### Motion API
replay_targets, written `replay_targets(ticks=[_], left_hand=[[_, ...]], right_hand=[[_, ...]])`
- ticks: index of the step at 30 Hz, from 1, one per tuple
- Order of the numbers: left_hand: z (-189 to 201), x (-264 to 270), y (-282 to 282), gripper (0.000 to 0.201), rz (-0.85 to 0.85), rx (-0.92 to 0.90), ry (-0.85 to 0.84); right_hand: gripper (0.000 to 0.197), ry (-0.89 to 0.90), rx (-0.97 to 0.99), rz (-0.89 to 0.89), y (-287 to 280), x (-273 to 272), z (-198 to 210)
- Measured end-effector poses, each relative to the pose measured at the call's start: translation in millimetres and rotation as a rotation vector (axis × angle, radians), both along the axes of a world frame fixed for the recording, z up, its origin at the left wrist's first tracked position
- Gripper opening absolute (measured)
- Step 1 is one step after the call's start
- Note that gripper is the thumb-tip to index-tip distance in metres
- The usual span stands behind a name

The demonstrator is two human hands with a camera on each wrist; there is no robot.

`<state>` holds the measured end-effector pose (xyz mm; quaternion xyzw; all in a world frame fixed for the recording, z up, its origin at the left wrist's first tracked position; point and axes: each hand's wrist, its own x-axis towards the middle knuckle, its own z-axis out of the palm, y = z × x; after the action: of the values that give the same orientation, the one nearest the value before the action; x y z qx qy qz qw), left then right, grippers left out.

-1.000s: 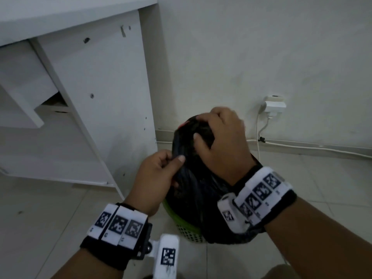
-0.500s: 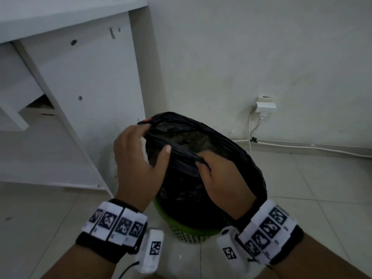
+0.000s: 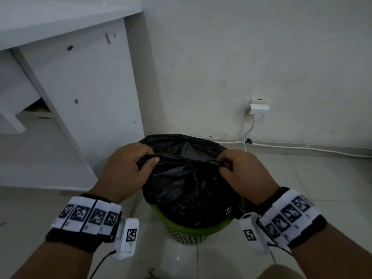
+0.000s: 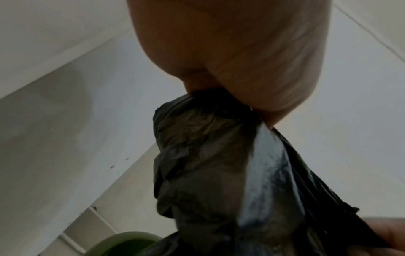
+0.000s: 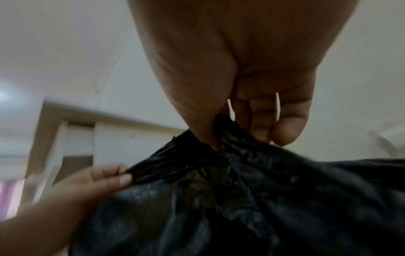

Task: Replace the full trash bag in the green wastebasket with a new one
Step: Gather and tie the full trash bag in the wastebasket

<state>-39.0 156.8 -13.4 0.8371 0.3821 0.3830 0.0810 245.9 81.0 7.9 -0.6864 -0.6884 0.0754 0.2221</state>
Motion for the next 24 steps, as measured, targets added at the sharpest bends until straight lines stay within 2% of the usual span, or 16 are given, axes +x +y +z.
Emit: replay_targets(ticks=[3,6,9,11,12,15,16,19,21,24], left_hand=[[4,0,-2,0.029,0.099,-0.032,-0.017],[15,11,-6,0.033,0.104,-0.077,-0.04],[33,24,-17,0.063,-0.031,-0.135,-0.103],[47,39,-27,0.067,-0.152,-0.161,-0.171],[53,46,-31,0.061,-0.18,-0.176,-0.203],[61,60,-33,0.027,-0.157,-0.148,-0.262],[59,58,-30,0.022,-0.131,-0.147,-0.284],[43,42,-19,0.035,-0.028,-0.2,-0.326],[31,29,-12,0.039,0.061,-0.224,-0.264],[15,13,-1,0.032,0.156,-0.238,-0.086]], right_hand=[[0.009,0.17,0.001,0.037,4,1,22],[0.015,0.288,0.083,0.069,5,-7,58],[0.012,0.318,0.13,0.141,3,-20,93],[0.009,0.288,0.146,0.211,5,-29,108],[0.01,0.271,0.154,0.239,6,-31,111],[0.02,0.219,0.116,0.269,13,-25,107],[0.021,0.201,0.082,0.267,15,-19,102],[0.014,0.052,-0.013,0.261,14,5,80],[0.004,-0.018,-0.048,0.229,11,20,65],[0.005,0.068,-0.055,0.14,5,33,52]])
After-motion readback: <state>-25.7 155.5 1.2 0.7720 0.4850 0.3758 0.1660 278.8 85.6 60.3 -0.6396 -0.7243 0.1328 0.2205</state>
